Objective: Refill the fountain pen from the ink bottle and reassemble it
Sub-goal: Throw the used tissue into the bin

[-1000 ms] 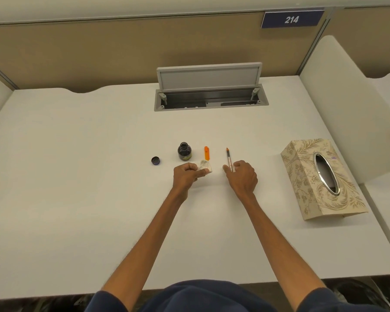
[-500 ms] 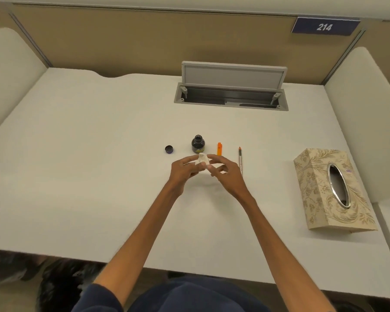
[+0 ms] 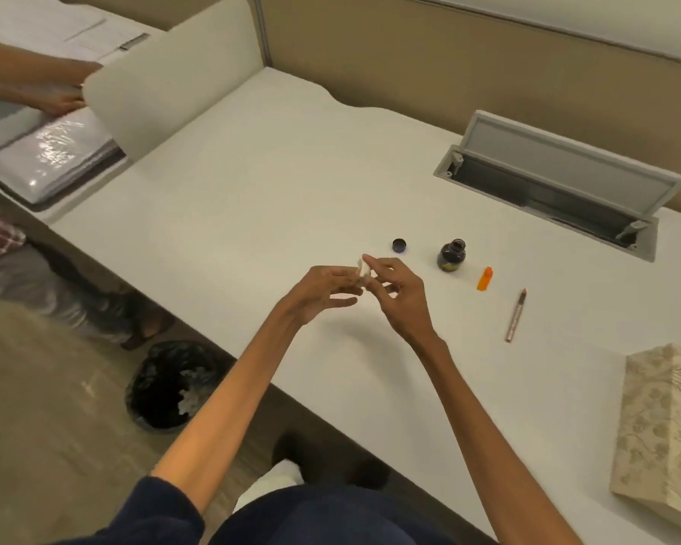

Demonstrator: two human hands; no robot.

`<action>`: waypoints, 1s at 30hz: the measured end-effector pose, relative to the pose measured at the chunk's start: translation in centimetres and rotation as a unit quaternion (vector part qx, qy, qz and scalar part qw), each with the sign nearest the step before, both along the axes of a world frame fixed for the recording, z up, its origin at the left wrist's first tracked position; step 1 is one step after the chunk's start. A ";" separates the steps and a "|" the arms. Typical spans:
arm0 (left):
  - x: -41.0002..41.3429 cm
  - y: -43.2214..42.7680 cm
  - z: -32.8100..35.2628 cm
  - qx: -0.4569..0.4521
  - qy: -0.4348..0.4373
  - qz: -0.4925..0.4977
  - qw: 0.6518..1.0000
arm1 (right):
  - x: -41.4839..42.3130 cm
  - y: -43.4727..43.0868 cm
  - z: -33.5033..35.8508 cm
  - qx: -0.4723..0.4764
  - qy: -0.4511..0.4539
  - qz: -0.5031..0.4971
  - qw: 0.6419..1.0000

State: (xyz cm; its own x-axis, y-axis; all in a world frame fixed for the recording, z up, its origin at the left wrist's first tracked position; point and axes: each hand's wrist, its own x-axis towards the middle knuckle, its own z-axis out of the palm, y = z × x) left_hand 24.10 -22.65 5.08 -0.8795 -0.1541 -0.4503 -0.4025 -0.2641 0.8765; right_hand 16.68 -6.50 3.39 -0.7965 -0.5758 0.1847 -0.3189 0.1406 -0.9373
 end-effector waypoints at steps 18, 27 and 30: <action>21.4 -17.2 0.7 0.001 0.008 0.314 0.949 | 17.2 -25.0 0.8 0.000 0.082 0.125 0.989; 32.4 -25.2 -0.9 0.071 0.027 0.479 0.875 | 28.0 -35.9 -0.3 -0.002 0.037 0.184 0.982; 35.3 -27.3 -1.8 0.073 -0.003 0.519 0.852 | 31.1 -37.9 -1.7 0.009 0.074 0.214 0.974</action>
